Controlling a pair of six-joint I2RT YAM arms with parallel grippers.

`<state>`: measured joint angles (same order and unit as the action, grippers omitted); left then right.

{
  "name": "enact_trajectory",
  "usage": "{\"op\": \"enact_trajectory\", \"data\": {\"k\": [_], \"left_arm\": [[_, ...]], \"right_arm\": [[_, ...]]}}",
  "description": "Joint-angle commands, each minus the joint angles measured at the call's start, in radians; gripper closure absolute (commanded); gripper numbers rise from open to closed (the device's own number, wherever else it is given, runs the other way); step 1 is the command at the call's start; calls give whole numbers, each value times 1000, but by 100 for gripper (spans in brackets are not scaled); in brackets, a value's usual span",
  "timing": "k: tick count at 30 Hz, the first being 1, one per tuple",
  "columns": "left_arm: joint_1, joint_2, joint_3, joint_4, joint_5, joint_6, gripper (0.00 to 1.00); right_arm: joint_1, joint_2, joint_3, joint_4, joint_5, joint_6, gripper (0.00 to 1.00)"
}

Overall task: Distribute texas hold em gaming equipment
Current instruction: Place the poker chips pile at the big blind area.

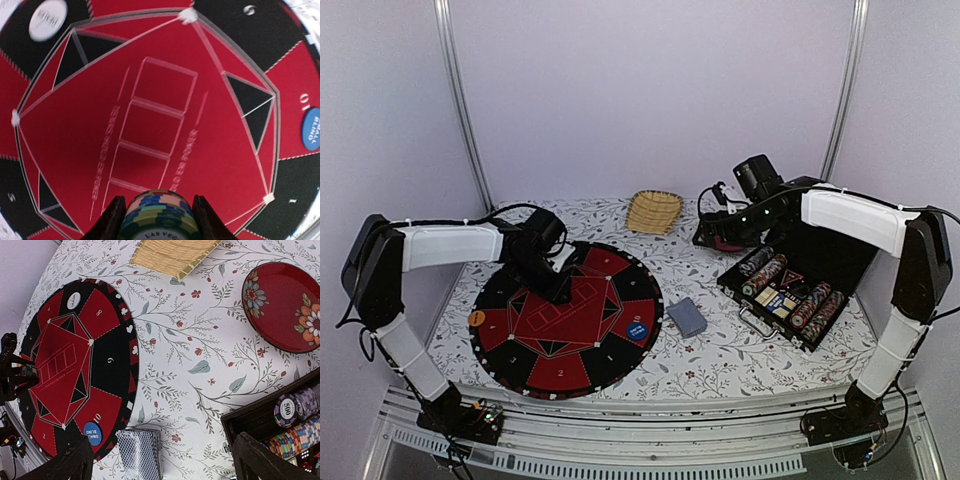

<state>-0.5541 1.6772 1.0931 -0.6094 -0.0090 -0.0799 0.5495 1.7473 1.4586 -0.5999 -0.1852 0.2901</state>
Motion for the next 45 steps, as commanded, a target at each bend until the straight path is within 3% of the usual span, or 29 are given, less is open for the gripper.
{"op": "enact_trajectory", "data": {"k": [1, 5, 13, 19, 33, 41, 42, 45], "left_arm": [[22, -59, -14, -48, -7, -67, 100], [95, -67, -45, -33, -35, -116, 100], [443, -51, -66, 61, -152, -224, 100], [571, -17, -79, 103, -176, -237, 100], [588, 52, -132, 92, -238, -304, 100], [582, 34, -225, 156, -202, -348, 100], [582, 31, -234, 163, -201, -351, 98], [582, 24, -254, 172, -201, -357, 77]], "right_arm": [[5, -43, -3, -20, 48, -53, 1], [5, -57, -16, -9, 35, -76, 1], [5, -106, -93, 39, 7, -110, 1], [7, -132, -127, 38, 11, -131, 1], [4, -130, -128, 38, -11, -147, 1], [6, -123, -108, 21, -19, -163, 1], [6, -122, -106, 20, -19, -164, 1], [5, -126, -109, 20, -26, -163, 1]]}}
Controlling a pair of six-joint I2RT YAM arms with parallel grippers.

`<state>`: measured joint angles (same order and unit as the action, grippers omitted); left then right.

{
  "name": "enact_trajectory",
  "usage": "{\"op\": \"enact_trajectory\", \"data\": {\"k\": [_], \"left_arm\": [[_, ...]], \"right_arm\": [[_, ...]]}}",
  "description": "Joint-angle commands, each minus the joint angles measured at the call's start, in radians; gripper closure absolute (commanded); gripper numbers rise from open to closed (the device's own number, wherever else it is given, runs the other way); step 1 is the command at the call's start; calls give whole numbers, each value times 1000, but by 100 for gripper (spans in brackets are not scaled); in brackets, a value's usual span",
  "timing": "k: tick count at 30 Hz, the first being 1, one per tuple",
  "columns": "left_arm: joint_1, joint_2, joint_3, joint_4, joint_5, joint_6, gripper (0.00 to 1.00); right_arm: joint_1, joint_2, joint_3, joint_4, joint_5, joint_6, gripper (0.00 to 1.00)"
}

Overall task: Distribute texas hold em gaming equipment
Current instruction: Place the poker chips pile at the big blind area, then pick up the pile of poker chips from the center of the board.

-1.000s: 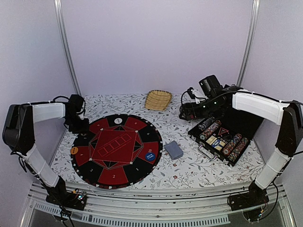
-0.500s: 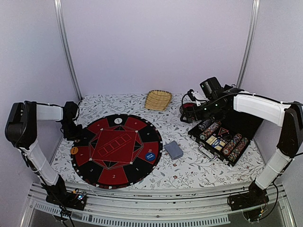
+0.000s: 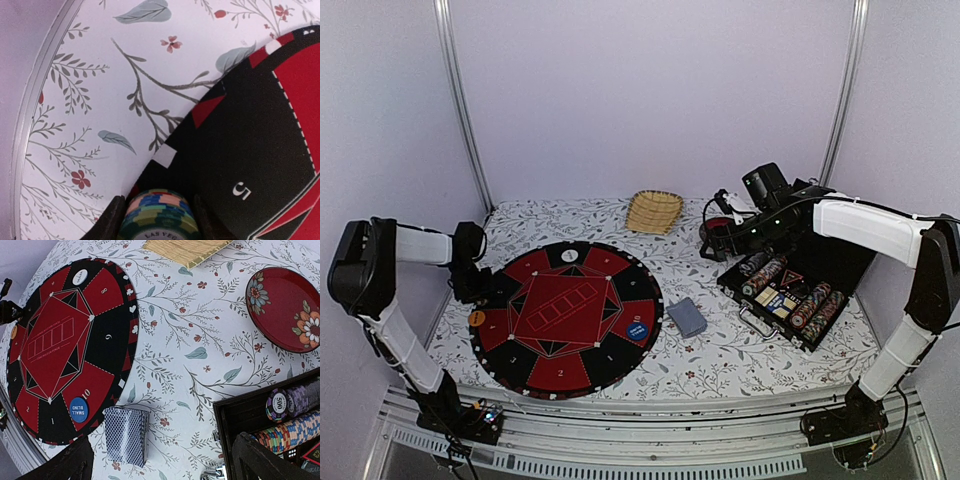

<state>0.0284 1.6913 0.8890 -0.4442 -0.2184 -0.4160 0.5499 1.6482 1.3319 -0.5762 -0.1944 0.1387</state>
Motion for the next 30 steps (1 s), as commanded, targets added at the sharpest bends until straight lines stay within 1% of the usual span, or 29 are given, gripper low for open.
{"op": "enact_trajectory", "data": {"k": [1, 5, 7, 9, 12, 16, 19, 22, 25, 28, 30], "left_arm": [[0, 8, -54, 11, 6, -23, 70], [-1, 2, -65, 19, 5, -27, 44], [0, -5, -66, 22, 9, -26, 34], [-1, -12, -67, 23, 11, -27, 28], [-2, -37, -63, 24, 15, -27, 16], [-32, -96, -21, 8, -23, -10, 2], [-106, -141, 55, -21, -101, 21, 2], [-192, -175, 145, -31, -128, 78, 2], [-271, -180, 232, -30, -72, 129, 2], [-336, -167, 286, -23, -16, 162, 2], [-368, -156, 307, -22, 21, 182, 2]], "right_arm": [[4, -27, 17, -4, -17, -11, 1], [4, -28, 24, -12, -17, -13, 1], [4, -30, 25, -15, -19, -14, 1], [4, -32, 29, -22, -18, -14, 1], [4, -42, 38, -43, 2, -18, 1], [0, -41, 87, -149, 140, -35, 1], [-17, -23, 129, -272, 262, -64, 1], [-57, -18, 121, -360, 282, -121, 1], [-108, 1, 95, -387, 256, -214, 0], [-148, 64, 115, -400, 238, -247, 8], [-152, 126, 137, -411, 215, -253, 10]]}}
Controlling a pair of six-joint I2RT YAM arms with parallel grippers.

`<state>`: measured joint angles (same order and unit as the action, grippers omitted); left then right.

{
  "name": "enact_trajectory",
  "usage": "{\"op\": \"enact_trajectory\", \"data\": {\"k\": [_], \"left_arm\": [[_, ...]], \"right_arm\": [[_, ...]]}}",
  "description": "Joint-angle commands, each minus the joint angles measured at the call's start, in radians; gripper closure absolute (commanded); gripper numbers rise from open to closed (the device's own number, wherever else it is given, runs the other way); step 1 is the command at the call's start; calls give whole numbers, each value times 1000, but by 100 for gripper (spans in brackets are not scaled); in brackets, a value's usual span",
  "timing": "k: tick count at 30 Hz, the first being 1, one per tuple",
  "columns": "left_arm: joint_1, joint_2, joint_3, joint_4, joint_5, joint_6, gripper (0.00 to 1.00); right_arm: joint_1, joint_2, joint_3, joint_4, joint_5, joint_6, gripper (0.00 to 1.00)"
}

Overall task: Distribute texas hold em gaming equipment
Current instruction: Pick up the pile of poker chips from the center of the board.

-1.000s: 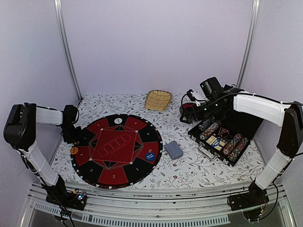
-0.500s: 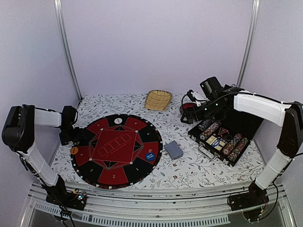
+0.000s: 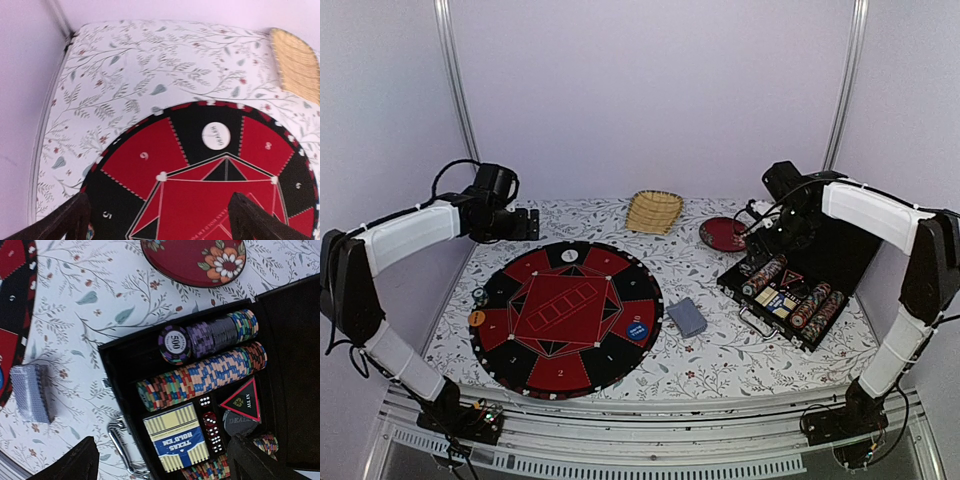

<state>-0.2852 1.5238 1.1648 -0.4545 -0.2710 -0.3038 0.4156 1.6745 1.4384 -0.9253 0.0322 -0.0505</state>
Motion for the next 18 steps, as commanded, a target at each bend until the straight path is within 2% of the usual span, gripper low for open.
{"op": "enact_trajectory", "data": {"k": [1, 4, 9, 13, 18], "left_arm": [[-64, 16, 34, -13, 89, 82, 2], [-87, 22, 25, -12, 101, 109, 2], [-93, 37, -10, 1, 97, 140, 2], [-92, 58, -11, 4, 99, 150, 2], [-92, 71, -2, 4, 107, 158, 2]], "right_arm": [[-18, 117, 33, -56, -29, -75, 10], [-18, 161, 38, -42, -37, -103, 11], [-16, 230, 75, -35, -80, -100, 20], [-4, 265, 77, -45, -39, -90, 27], [11, 278, 96, -24, 20, -85, 27]]}}
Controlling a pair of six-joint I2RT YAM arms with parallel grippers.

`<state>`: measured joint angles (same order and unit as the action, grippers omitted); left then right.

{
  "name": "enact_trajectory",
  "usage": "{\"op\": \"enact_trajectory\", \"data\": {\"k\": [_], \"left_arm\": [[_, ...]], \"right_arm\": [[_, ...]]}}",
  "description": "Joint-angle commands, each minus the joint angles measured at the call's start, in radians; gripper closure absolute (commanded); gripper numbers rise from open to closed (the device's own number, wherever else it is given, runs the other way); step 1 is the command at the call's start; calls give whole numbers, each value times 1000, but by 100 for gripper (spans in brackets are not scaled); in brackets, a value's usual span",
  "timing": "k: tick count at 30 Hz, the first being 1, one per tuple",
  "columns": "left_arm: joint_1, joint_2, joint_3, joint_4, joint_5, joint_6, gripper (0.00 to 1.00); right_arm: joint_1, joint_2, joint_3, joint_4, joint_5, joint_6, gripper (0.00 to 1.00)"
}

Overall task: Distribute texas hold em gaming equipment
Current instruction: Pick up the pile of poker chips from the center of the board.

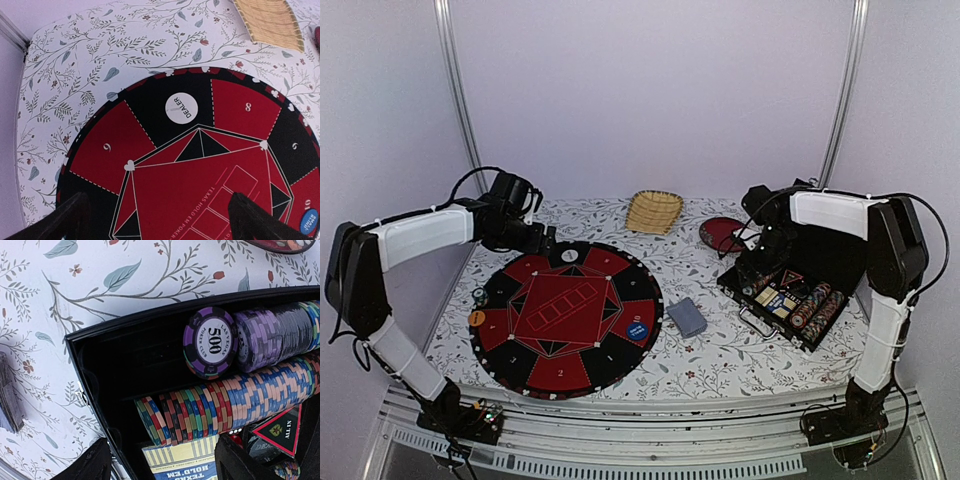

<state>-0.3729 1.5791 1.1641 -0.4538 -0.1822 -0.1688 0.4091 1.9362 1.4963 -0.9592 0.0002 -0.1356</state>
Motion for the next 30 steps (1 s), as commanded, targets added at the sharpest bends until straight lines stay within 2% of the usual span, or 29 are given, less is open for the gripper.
{"op": "enact_trajectory", "data": {"k": [1, 3, 9, 19, 30], "left_arm": [[-3, 17, 0, 3, 18, 23, 2], [-3, 20, 2, 4, 23, 23, 2], [-3, 25, 2, 4, 21, 26, 2], [-3, 31, 1, 3, 26, 36, 2], [-3, 36, -3, 4, 28, 37, 2]], "right_arm": [[24, 13, 57, 19, 57, -9, 28], [37, 13, 80, 42, 80, -35, 35], [47, 96, 142, 45, 194, -88, 46], [67, 216, 169, 45, 273, -120, 47], [88, 280, 174, 113, 407, -143, 64]]}}
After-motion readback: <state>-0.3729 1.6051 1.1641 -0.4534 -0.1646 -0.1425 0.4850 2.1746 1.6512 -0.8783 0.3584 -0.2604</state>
